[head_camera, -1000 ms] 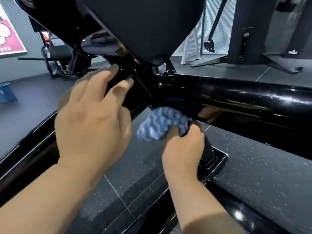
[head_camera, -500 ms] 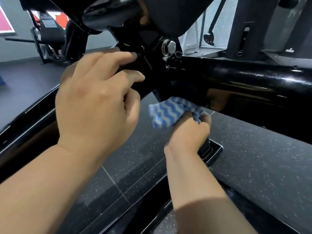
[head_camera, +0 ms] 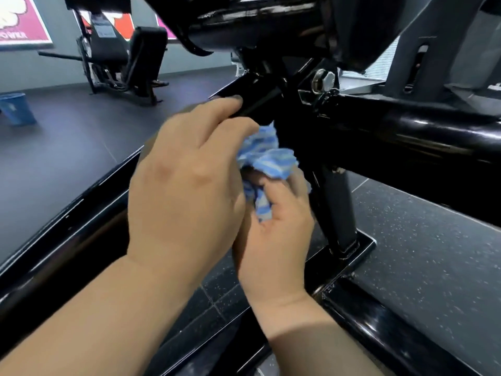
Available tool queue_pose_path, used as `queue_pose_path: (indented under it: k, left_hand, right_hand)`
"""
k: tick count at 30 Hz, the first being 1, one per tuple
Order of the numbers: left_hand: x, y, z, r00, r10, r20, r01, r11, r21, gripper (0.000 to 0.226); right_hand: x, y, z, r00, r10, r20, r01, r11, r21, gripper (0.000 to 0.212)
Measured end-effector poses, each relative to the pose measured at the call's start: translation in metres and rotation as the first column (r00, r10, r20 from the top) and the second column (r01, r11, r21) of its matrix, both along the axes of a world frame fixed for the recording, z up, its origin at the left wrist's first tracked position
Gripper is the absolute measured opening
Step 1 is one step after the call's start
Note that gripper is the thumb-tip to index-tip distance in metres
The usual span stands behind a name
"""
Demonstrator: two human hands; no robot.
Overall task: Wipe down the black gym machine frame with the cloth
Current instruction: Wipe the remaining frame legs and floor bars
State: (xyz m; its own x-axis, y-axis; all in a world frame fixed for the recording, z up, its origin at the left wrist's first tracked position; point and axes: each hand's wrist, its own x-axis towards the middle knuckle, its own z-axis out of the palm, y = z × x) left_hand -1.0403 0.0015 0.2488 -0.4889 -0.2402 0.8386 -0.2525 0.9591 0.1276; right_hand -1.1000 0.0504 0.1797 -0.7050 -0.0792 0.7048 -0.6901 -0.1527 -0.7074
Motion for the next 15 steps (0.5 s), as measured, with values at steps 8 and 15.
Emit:
queue_pose_path:
  k: [8,15]
  left_hand:
    - [0.011,-0.015,0.028,0.952,0.228,0.205,-0.253,0.962,0.104,0.037]
    - [0.017,-0.009,0.003,0.967,0.169,0.189,-0.170,0.985,-0.010,0.047]
  right_hand:
    - [-0.029,0.003,0.034,0.993,0.071,0.099,-0.057,0.989,-0.140,0.032]
    - [-0.001,0.023,-0.002,0.989,0.133,0.064,-0.139,0.985,0.106,0.033]
